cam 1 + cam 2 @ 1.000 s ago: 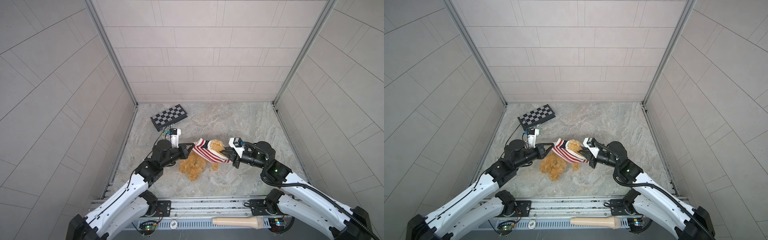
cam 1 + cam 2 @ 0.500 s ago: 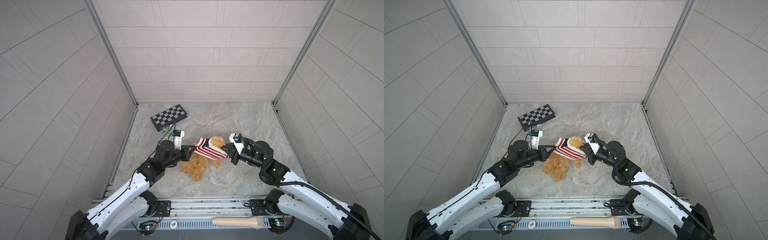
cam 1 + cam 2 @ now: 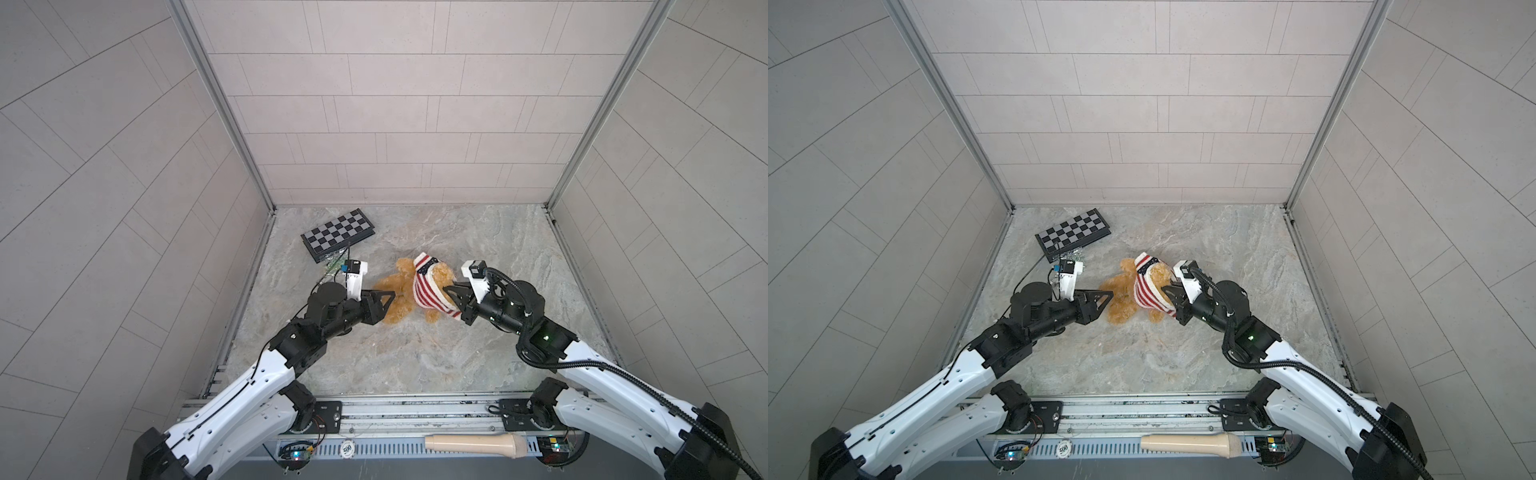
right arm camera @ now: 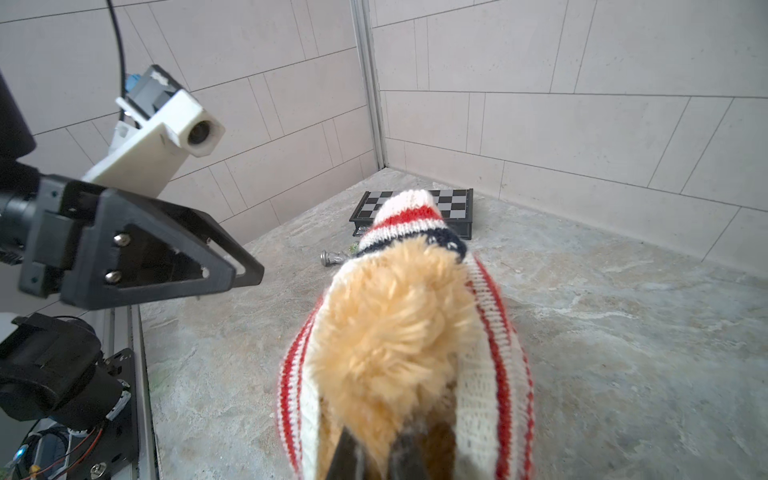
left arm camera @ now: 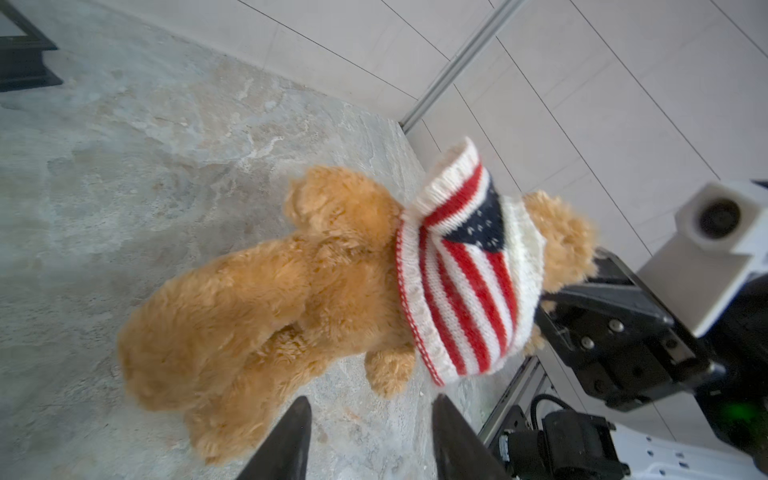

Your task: Dress the teddy bear

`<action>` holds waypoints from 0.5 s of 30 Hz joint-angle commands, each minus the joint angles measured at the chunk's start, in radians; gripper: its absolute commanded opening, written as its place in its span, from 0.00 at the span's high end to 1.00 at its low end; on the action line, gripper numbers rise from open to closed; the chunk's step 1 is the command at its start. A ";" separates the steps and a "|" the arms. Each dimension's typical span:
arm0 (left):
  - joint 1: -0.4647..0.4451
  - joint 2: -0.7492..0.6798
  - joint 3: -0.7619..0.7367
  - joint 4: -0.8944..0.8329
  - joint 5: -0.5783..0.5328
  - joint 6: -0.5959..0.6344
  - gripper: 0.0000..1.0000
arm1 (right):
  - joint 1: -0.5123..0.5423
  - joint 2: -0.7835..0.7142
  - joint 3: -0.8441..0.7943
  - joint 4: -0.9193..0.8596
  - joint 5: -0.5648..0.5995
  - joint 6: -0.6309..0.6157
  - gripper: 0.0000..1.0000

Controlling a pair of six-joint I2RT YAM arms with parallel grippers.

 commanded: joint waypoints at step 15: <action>-0.258 0.384 -0.119 0.637 -0.176 -0.187 0.50 | 0.062 0.061 0.077 0.021 0.277 0.412 1.00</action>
